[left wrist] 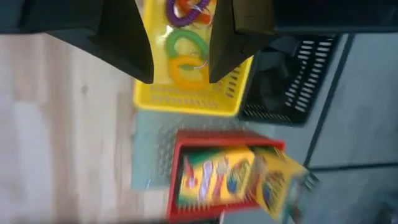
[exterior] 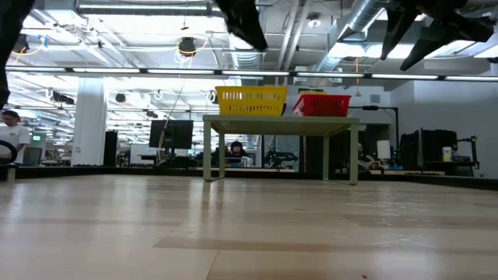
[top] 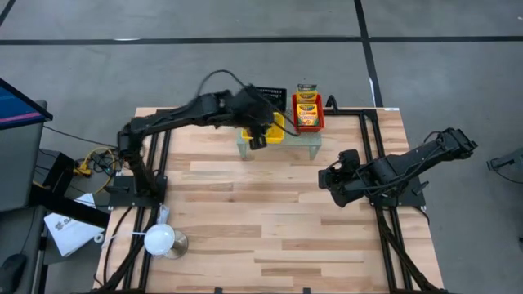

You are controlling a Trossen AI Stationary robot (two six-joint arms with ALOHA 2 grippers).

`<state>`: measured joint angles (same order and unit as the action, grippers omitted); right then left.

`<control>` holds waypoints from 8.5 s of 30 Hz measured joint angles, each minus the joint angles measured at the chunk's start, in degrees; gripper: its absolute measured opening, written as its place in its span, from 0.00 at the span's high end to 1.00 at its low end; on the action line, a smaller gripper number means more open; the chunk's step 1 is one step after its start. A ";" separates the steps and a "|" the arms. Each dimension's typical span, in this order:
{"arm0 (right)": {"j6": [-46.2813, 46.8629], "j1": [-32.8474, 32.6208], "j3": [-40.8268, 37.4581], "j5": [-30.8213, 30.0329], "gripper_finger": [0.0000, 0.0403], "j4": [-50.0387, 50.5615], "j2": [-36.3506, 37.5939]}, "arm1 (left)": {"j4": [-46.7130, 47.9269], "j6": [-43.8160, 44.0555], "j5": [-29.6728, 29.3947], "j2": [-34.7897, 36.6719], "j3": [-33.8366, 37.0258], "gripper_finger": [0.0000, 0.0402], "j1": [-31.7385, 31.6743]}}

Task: Pick & Place Office Desk Supplies
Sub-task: Return to Home Position

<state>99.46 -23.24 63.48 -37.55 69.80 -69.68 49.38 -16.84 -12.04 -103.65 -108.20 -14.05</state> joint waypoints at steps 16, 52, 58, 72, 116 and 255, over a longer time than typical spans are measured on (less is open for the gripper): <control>-1.05 -0.69 0.01 -0.34 0.55 -1.66 0.01 | 2.54 15.55 11.41 37.14 19.05 0.65 -6.27; -14.35 -5.66 -0.01 -3.88 0.55 -25.88 -1.08 | -51.09 32.13 7.83 87.20 94.51 0.65 14.30; -10.76 -6.37 0.06 -2.95 0.55 -26.31 -4.04 | -47.61 32.11 7.80 92.92 96.00 0.65 14.30; -7.91 -6.73 0.03 -2.80 0.55 -28.40 -5.90 | -45.92 33.08 7.79 103.64 103.54 0.65 14.30; -82.10 12.76 -18.01 25.28 0.55 -66.12 13.68 | -47.54 36.41 8.44 84.84 106.05 0.65 14.35; -91.89 16.65 -63.18 24.19 0.55 -72.76 63.74 | -48.54 36.40 8.46 83.99 105.96 0.65 14.37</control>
<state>7.57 -6.59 0.30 -13.37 -2.96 -5.93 0.84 19.56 -3.58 -19.66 -2.25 0.32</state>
